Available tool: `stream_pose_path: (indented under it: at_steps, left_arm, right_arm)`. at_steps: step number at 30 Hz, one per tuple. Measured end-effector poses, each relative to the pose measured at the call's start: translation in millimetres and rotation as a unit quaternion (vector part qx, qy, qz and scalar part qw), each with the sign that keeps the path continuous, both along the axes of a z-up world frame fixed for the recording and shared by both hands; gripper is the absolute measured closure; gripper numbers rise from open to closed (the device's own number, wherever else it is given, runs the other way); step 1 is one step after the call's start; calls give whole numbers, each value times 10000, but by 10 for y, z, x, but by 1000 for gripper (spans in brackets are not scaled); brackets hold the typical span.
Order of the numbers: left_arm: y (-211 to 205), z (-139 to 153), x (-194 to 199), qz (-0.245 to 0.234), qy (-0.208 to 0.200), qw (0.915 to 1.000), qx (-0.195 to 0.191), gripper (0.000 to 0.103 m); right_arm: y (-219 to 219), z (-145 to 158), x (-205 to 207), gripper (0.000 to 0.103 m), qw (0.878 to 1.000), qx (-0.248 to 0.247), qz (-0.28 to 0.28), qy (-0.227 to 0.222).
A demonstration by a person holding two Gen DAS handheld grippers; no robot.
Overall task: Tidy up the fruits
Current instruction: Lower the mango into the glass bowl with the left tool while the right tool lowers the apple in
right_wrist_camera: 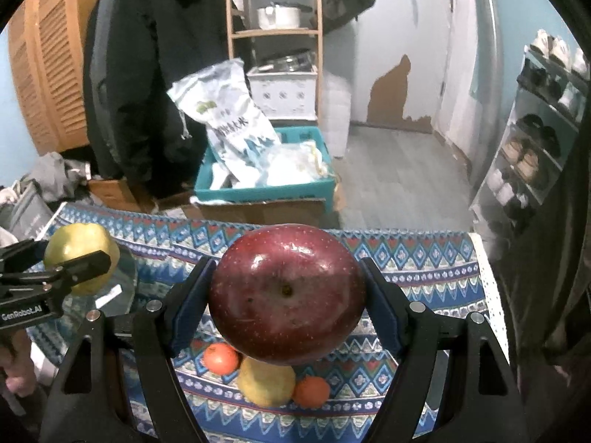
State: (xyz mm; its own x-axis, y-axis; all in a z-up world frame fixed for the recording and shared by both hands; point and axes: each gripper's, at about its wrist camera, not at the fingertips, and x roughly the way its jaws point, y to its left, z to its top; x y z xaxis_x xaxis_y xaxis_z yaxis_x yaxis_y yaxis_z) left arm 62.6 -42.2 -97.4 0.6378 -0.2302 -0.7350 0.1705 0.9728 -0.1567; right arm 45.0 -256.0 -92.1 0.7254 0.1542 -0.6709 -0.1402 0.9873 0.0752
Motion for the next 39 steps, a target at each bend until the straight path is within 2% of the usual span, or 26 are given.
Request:
stream_pose_path:
  at_steps: [15,39]
  left_arm:
    - [374,244,-177,268,-288,9991,-124,36]
    - [1350,220,-370,1204,-302,9921,-167,36]
  right_arm:
    - [423,345,-55,26,9985,121,384,-359]
    - [1599,424,219,25,9909,295,1290,-230]
